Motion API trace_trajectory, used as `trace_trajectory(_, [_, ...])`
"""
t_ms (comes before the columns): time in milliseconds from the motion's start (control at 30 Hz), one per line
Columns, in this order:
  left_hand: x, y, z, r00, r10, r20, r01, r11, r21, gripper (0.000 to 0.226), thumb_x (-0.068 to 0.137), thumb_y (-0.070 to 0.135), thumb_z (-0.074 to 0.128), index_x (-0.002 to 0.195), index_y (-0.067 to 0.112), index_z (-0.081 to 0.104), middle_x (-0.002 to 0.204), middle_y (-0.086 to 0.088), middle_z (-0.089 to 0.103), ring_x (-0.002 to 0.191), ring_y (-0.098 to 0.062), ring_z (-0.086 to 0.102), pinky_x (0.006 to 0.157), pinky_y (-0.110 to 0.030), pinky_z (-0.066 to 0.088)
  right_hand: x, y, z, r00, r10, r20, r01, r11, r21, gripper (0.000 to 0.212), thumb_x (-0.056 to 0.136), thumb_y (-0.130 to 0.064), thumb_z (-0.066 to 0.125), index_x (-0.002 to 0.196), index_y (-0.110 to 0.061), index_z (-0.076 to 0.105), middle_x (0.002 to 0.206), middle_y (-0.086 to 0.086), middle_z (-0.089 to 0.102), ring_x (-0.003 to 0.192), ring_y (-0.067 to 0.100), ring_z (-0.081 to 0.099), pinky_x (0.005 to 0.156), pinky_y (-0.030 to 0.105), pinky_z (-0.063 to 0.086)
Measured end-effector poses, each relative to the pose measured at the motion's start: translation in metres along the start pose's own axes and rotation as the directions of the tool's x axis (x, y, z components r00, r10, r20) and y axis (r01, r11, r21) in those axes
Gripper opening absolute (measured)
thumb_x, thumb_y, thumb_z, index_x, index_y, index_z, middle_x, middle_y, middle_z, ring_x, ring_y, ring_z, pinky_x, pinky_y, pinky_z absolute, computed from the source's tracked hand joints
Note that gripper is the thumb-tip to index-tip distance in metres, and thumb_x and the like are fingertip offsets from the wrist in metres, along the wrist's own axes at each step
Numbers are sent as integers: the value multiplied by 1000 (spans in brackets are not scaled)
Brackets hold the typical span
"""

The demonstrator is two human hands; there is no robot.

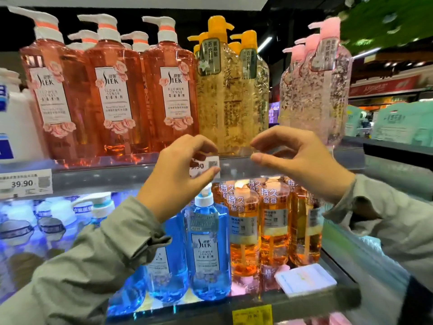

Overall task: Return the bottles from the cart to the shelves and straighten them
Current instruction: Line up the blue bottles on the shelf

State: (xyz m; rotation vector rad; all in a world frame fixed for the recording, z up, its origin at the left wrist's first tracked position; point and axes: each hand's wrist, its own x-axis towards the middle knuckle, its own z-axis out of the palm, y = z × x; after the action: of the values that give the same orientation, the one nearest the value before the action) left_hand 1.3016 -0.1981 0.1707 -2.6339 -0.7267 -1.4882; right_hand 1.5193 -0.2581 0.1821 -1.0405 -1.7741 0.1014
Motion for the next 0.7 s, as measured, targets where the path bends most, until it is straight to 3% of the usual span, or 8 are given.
trace_trajectory(200, [-48,-1,20,994,-103,44,102,995,19,23,81,16,71,102,14,61,99,3,57,85,-3,54,78,-12,43,-48,26,24,992,86,93,-96,990,106,25,75,-32,74,97,-21,69,93,-2,69,90,15,65,80,36,56])
trace_trajectory(300, [-71,-4,27,980,-192,41,189,979,73,23,82,15,72,102,16,61,99,4,54,89,-5,51,81,-14,42,-64,40,38,983,122,139,-142,979,148,34,71,-36,73,102,-24,66,96,-6,67,92,9,64,82,32,55])
trace_trajectory(467, [-102,-9,30,972,-229,-54,235,952,196,24,83,19,67,106,15,60,101,7,50,96,-10,50,84,-20,39,-81,62,73,955,192,225,-233,956,175,48,72,-26,79,111,-36,53,108,-11,57,99,8,57,85,37,54])
trace_trajectory(633, [-117,-31,23,906,-414,-87,415,828,378,50,78,24,75,122,16,51,118,-6,45,107,-25,41,92,-26,31,-89,74,112,917,249,312,-312,934,172,73,74,-24,78,125,-37,28,114,-26,41,107,-11,46,93,13,45])
trace_trajectory(700, [-120,-40,18,892,-447,-70,433,798,419,65,74,30,78,129,17,45,125,-6,41,114,-25,36,98,-32,33,-90,77,124,901,277,334,-357,911,205,75,77,-22,76,131,-33,25,118,-25,42,108,-8,48,86,3,44])
